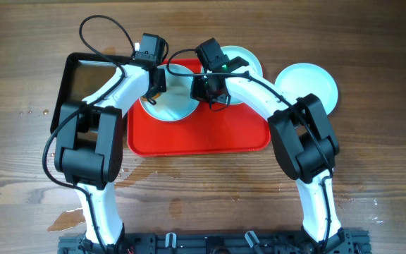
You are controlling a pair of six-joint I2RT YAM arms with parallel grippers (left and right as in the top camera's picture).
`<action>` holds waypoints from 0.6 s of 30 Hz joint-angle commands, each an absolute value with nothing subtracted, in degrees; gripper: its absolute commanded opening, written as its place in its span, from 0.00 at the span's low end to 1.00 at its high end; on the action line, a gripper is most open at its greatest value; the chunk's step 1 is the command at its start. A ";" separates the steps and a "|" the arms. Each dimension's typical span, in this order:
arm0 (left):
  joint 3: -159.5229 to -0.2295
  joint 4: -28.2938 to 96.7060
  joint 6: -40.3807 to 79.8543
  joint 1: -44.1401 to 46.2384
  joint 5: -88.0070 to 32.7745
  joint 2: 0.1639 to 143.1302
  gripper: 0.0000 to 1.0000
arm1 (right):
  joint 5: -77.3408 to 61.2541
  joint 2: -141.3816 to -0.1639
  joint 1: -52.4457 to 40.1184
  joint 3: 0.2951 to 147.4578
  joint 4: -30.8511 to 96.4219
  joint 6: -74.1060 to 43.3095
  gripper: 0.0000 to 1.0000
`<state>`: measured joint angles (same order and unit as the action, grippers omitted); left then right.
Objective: Clean dirty plates on tray and stack at the side
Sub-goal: 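Scrub the last plate with the sponge in the left gripper, then lift the sponge back over the black tray with left gripper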
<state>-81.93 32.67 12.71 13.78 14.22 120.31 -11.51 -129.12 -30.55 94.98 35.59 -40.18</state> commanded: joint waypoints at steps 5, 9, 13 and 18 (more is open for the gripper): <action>-88.62 33.76 12.43 13.76 11.55 113.60 0.04 | -10.72 -131.37 -30.30 94.39 36.56 -37.26 0.04; -91.05 33.93 13.26 12.82 11.60 107.59 0.04 | -11.00 -131.37 -30.30 94.39 36.67 -35.75 0.04; -91.05 37.36 14.37 11.70 11.60 102.17 0.04 | -12.08 -131.37 -30.30 94.39 37.06 -33.39 0.17; -91.02 46.57 15.57 9.80 11.60 100.44 0.04 | -12.49 -131.48 -30.37 94.39 38.65 -32.95 0.43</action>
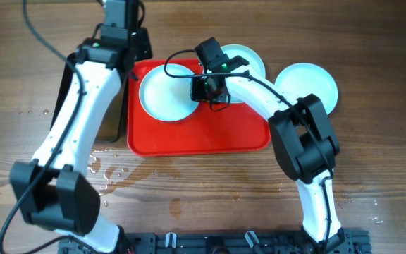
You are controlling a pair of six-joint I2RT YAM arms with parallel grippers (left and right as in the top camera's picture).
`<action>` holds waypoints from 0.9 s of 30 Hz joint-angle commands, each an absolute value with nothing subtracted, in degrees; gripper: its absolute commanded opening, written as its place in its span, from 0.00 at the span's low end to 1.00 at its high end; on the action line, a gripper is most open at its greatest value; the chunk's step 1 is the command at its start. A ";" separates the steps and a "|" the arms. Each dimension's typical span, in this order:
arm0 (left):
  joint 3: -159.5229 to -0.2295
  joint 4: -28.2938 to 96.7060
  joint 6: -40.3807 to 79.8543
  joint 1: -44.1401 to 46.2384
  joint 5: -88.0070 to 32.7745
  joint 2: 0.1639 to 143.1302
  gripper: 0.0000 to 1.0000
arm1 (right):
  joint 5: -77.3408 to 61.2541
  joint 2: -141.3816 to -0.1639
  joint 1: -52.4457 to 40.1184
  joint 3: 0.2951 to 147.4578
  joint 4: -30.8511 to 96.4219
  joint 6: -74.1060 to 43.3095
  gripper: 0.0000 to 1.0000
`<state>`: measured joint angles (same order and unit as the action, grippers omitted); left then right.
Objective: Clean dirty plates on tray and stack at the side
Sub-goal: 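Lift the sponge back over the black tray with left gripper, then lift the plate with right gripper and stack it on right plates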
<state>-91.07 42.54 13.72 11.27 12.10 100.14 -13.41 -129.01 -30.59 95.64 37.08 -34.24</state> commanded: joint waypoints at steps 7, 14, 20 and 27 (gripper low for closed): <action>-90.78 53.08 18.68 5.37 5.74 101.06 0.04 | -14.44 -131.81 -30.46 92.09 36.80 -32.95 0.35; -90.74 53.45 18.70 4.64 4.67 101.06 0.04 | -15.31 -131.79 -30.81 91.81 34.61 -30.11 0.04; -90.74 53.69 18.68 4.64 4.67 101.06 0.04 | -15.18 -126.69 -30.83 93.86 36.93 -23.18 0.04; -90.74 54.89 18.70 4.64 4.01 101.06 0.04 | 7.20 -113.27 -32.12 93.86 44.16 -16.91 0.04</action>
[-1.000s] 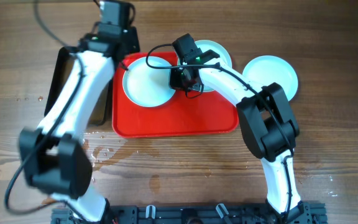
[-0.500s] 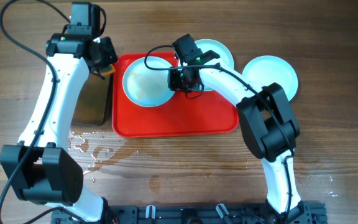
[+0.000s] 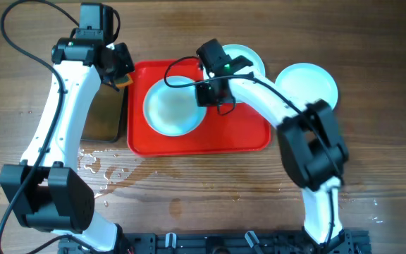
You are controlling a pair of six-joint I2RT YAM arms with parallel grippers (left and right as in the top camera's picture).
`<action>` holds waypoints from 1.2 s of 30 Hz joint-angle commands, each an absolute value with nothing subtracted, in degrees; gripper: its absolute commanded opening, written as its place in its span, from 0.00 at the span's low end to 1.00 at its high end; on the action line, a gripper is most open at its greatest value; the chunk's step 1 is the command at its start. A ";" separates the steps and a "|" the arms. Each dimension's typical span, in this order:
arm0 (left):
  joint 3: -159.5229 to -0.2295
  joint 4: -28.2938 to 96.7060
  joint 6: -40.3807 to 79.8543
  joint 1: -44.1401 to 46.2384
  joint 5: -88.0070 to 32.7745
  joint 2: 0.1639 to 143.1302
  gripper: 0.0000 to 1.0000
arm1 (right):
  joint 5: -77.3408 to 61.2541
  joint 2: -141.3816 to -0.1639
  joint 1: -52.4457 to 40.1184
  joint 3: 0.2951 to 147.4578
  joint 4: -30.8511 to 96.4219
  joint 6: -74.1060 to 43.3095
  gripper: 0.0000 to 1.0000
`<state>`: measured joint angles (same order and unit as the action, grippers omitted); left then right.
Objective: Clean dirty plates on tray and stack at the side
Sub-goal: 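Lift the plate with right gripper and stack it on right plates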
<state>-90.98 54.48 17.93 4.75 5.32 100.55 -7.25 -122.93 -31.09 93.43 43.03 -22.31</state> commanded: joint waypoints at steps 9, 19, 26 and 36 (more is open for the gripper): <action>-90.74 54.96 18.72 4.64 0.43 101.06 0.04 | 47.57 -107.66 -40.60 93.84 46.72 -13.61 0.04; -90.70 54.96 18.72 4.64 0.43 101.06 0.04 | 71.83 -107.66 -51.40 93.84 46.96 -15.16 0.04; -90.70 54.96 18.72 4.64 0.43 101.06 0.04 | 73.95 -107.66 -52.71 93.84 47.00 -15.18 0.04; -90.70 55.59 18.72 4.64 0.43 101.06 0.04 | 66.78 -107.22 -52.60 93.84 47.79 -16.93 0.04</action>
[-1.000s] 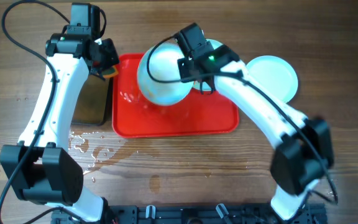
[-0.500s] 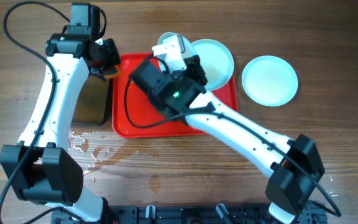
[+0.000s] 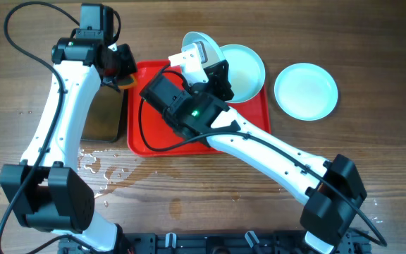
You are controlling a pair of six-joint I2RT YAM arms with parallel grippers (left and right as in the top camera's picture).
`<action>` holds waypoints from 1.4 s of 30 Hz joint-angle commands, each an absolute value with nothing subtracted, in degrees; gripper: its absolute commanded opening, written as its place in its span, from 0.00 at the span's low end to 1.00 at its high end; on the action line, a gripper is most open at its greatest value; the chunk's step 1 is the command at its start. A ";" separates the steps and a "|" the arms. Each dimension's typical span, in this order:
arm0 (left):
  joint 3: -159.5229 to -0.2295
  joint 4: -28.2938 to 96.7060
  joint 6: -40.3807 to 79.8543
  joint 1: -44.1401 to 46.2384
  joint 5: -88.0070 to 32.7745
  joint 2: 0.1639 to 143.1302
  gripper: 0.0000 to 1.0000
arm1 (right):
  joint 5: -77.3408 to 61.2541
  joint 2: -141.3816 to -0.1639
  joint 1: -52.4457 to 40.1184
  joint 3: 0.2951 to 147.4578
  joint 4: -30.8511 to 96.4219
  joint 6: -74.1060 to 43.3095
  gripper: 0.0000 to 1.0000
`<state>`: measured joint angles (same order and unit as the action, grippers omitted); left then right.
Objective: Clean dirty plates on tray and stack at the side
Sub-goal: 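Lift the plate with right gripper and stack it on right plates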
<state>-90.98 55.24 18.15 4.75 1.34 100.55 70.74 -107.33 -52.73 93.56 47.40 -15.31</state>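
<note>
A pale plate point(image 3: 197, 42) is tilted up above the back edge of the red tray point(image 3: 256, 113), with my right gripper point(image 3: 213, 67) shut on its rim. A second pale plate point(image 3: 244, 70) lies on the tray's back right corner. A third plate point(image 3: 305, 92) rests on the table to the right of the tray. My left gripper point(image 3: 122, 70) hangs at the tray's back left corner, shut on a small yellow sponge point(image 3: 125, 82).
A dark bin point(image 3: 97, 113) with water stands left of the tray, under the left arm. Water puddles point(image 3: 90, 166) lie on the wooden table in front of it. The right arm crosses low over the tray's middle.
My right gripper has lifted the plate off the tray's left half; it now stands tilted above the tray's back edge. The right arm has swung over the tray. The left gripper has barely moved.
First both grippers were at the plate on the tray's left half. Then the left gripper stood beyond the bin while the right stayed on the plate's rim. Later the left gripper hung by the bin's right edge with the sponge. Now the right holds the plate raised.
</note>
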 commanded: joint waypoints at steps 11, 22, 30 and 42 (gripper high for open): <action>-90.65 56.69 18.70 4.64 0.43 101.06 0.04 | 29.58 -98.61 -40.29 93.84 50.19 -19.51 0.04; -90.65 56.62 18.70 4.64 -0.64 101.06 0.04 | -0.03 -97.58 -7.11 93.23 53.49 -21.96 0.04; -90.65 55.92 18.70 4.64 -0.64 101.06 0.04 | 0.25 -99.90 8.71 88.33 54.70 -23.05 0.05; -90.65 55.16 18.72 4.64 -0.64 101.06 0.04 | 0.38 -100.09 14.48 69.32 40.93 -25.32 0.08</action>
<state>-90.91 55.70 18.17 4.75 0.05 100.55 1.50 -99.66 14.55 71.55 44.14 -23.20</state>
